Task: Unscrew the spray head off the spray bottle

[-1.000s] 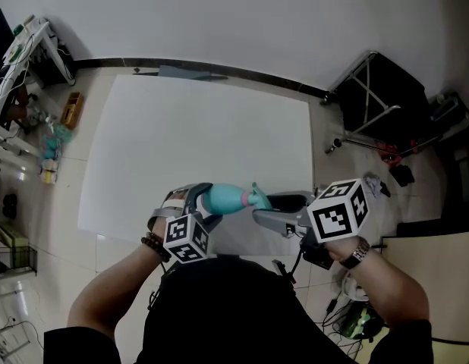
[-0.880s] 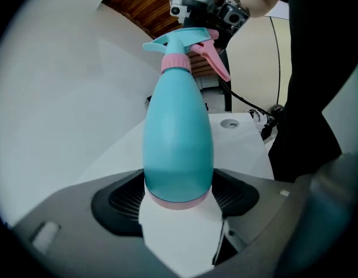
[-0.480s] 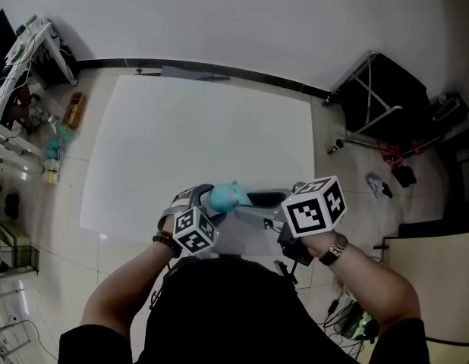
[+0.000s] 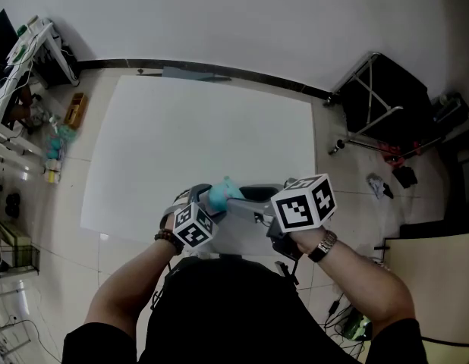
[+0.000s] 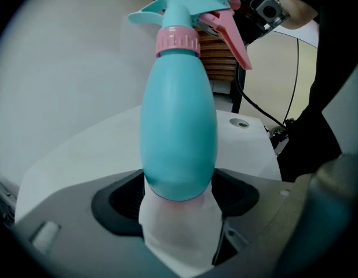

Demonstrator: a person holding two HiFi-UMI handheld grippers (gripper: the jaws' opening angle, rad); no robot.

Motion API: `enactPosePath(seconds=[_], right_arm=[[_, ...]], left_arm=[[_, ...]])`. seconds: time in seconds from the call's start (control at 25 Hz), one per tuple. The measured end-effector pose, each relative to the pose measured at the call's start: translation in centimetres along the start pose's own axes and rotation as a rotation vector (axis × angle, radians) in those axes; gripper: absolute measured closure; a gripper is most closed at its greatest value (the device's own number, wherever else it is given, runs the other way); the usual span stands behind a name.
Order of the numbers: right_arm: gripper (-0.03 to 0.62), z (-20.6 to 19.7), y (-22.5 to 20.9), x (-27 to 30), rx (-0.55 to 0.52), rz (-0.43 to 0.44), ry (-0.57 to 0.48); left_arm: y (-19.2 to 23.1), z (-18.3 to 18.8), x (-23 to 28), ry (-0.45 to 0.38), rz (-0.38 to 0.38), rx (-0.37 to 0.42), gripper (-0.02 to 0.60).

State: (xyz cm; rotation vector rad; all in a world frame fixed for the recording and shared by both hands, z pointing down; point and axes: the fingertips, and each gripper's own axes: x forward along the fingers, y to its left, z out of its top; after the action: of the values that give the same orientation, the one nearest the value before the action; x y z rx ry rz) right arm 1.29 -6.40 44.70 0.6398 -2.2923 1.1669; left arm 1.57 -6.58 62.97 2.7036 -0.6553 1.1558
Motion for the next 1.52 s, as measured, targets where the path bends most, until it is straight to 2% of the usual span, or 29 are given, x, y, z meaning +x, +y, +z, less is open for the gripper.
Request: enactPosePath(seconds=[0.6,1.0,1.36,1.52], right_arm=[[0.404,0.1,0.0,0.4,-0.010,0.009,0.002],[0.404,0.5,-0.2,-0.5,-0.005,0.001,-0.038],[0.404,1.4,-0.8,-3.1,0.048,-0.024,-0.177],[0.404,1.2,-1.5,-5.1,0.088,-0.073,-0.286]], left_arm=[[-0.2,-1.3,0.5,0.024,-0.009,0.014,0.186],[-0.3,-1.5,0.1,0.023,-0.018,0.009,0.177],[-0.1,-1.6,-1.4,-0.003,-0.017,-0.002,0.176],[0.9,-1.2,-3.6,-0.062,-0.001,-0.073,0.179]])
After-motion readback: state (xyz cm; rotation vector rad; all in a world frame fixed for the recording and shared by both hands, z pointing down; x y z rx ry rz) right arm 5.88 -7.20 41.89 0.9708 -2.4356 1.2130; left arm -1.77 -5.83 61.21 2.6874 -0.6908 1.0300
